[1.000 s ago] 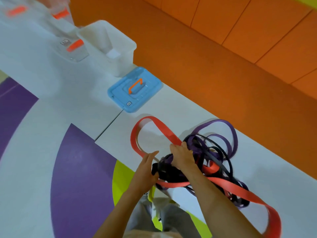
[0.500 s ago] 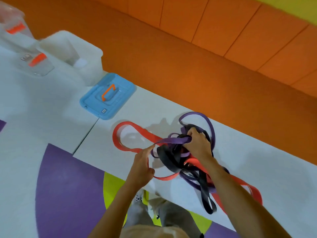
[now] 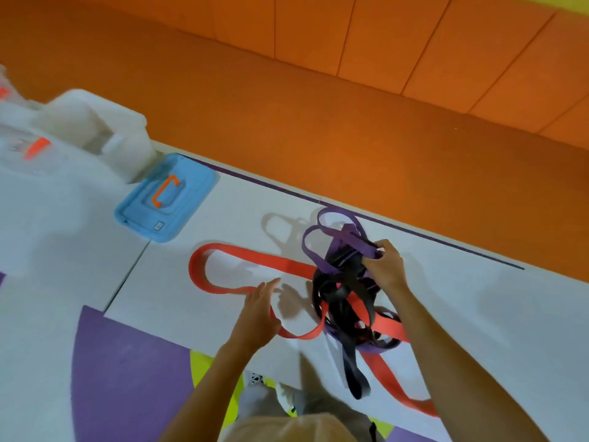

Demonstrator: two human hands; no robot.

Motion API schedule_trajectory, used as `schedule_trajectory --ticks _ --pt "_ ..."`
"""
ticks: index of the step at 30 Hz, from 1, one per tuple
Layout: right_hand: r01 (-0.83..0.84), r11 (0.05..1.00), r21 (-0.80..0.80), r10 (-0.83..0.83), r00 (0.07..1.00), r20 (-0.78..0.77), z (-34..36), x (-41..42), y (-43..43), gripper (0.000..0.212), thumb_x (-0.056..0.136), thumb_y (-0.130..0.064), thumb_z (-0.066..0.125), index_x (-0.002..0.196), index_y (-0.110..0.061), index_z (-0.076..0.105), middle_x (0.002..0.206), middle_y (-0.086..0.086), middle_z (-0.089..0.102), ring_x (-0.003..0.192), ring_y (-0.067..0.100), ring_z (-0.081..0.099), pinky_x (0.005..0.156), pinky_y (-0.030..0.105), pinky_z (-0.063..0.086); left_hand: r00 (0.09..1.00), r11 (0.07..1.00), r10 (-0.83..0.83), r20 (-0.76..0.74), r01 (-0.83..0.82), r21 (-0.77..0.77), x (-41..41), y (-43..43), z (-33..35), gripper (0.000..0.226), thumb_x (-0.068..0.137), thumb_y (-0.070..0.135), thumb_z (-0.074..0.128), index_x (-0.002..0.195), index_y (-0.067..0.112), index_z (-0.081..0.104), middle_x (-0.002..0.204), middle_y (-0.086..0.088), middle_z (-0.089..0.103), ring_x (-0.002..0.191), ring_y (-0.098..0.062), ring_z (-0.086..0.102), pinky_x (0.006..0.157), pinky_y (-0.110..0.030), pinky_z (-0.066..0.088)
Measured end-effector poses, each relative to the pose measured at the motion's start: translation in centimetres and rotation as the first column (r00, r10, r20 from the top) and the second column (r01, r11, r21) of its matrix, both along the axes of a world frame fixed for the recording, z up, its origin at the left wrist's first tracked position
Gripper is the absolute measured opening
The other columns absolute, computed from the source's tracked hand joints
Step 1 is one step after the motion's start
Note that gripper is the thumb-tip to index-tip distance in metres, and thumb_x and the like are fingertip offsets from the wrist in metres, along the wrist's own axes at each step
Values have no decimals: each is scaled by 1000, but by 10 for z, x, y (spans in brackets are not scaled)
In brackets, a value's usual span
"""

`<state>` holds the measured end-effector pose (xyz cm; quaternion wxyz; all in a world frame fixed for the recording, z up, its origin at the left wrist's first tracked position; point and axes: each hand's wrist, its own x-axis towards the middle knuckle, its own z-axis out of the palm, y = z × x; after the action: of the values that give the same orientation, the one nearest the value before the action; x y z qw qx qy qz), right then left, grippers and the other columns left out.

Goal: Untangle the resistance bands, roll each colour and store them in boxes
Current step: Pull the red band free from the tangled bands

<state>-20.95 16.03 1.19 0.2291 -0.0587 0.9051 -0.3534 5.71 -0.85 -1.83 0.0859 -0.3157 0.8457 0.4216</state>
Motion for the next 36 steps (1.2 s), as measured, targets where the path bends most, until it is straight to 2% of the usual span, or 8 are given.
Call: schedule_trajectory --ticks 5,10,14,17,22,26,30,36 --pt "-125 989 -75 134 983 128 -13 -26 29 25 88 2 72 108 -10 65 97 21 74 82 38 77 82 55 63 979 989 -118 166 131 -67 -18 4 -4 84 98 21 69 167 26 21 173 -13 20 143 -36 53 110 -49 52" --pt "-393 901 -181 412 908 80 -15 -38 36 32 83 5 80 102 -17 68 94 1 74 92 21 70 87 39 57 993 971 -36 115 62 -229 -40 10 4 51 103 40 65 152 33 51 159 -6 45 122 -30 68 92 -46 60" --pt "-573 791 -215 590 807 17 -23 -37 40 31 83 -3 84 104 -22 72 99 -12 74 97 14 69 86 28 51 965 962 259 33 -261 81 -61 6 11 35 107 30 53 138 24 67 148 -12 60 134 -33 59 107 -45 51" --pt "-622 762 -178 629 777 -22 -35 -35 48 37 84 1 82 114 -18 72 111 -7 72 102 17 67 93 33 53 933 834 357 47 -341 434 -68 9 19 25 104 20 60 126 32 65 143 -8 62 128 -28 62 83 -31 59" --pt "-558 823 -110 525 819 -231 -44 -31 59 44 74 -2 92 115 -12 77 126 9 69 121 29 59 105 45 48 967 849 246 64 -247 468 -70 36 18 44 102 32 72 141 33 52 140 6 60 117 -6 64 84 -15 51" --pt "-622 779 82 623 782 18 -34 -47 67 63 80 -17 91 136 -30 66 165 10 30 153 35 23 121 47 29 972 879 220 -76 -164 448 -67 52 13 53 89 26 82 126 57 60 125 25 68 117 2 67 90 -16 55" --pt "-625 780 -5 603 750 272 -12 -49 80 79 90 6 72 154 -31 45 158 9 41 141 22 44 101 20 45 988 957 88 -124 -49 287 -72 63 -2 65 92 13 81 150 23 52 139 -12 61 133 -26 56 113 -37 48" --pt "-125 918 -375 313 810 497 5 27 62 61 109 -18 54 158 -47 33 156 -6 48 134 10 58 107 32 53 982 965 -3 -187 51 256 -70 54 -13 63 98 10 70 154 31 51 139 5 61 130 -14 56 113 -28 44"
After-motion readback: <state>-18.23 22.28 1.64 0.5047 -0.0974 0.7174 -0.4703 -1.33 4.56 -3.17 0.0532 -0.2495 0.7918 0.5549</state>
